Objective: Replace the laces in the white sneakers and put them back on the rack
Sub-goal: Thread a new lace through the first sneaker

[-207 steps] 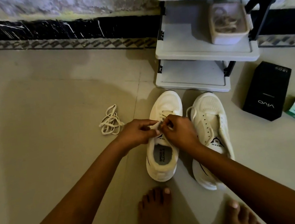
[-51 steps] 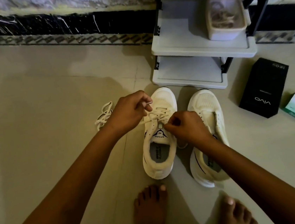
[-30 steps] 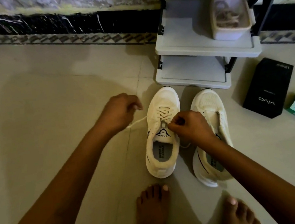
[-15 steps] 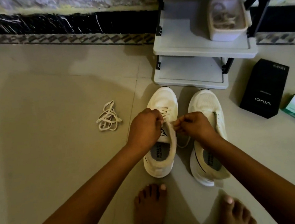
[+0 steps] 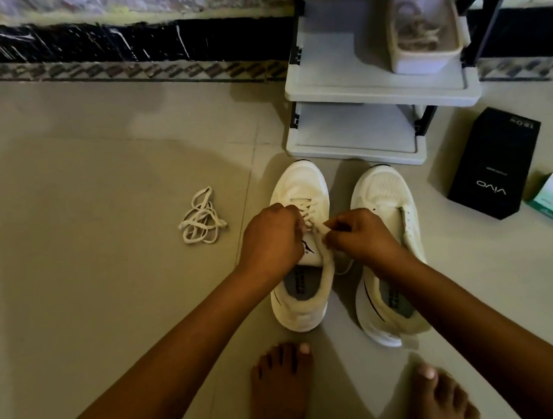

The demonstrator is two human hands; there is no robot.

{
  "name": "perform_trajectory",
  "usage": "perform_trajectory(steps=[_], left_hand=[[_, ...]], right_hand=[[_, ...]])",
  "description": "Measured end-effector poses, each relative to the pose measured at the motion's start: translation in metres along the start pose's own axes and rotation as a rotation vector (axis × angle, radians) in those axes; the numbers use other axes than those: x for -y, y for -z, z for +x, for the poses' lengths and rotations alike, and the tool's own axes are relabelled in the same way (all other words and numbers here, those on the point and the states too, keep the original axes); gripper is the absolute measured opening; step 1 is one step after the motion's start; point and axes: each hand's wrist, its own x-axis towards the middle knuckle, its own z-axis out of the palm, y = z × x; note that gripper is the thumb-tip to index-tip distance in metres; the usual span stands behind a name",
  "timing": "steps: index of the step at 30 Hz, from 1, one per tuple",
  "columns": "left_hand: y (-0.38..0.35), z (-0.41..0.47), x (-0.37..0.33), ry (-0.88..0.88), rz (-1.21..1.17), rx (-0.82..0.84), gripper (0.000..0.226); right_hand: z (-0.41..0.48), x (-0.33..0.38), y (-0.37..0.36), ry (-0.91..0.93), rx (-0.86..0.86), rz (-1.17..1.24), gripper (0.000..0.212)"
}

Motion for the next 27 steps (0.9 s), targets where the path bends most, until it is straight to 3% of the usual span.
perform_trajectory(steps=[3,14,20,27], left_hand=[[-0.004,-0.003,-0.005,-0.018,0.004,-0.015,0.019],[-0.011,-0.005,-0.018,-0.024,0.182,-0.073,0.029],[-0.010,-0.005,-0.018,0.067,0.044,-0.091,0.024],[-0.016,-0.005,-0.013,0.130,-0.219,-0.110,0.015]], right_hand=[[0.002,0.001,0.004,-0.086,0.049,0.091,0.023],[0.004,0.000,0.005,-0.054,0.082,0.076,0.026],[-0.005,0.004,0.024,0.000,0.297,0.181,0.034],[0.002,-0.001,0.013,0.109,0.130,0.022,0.021]])
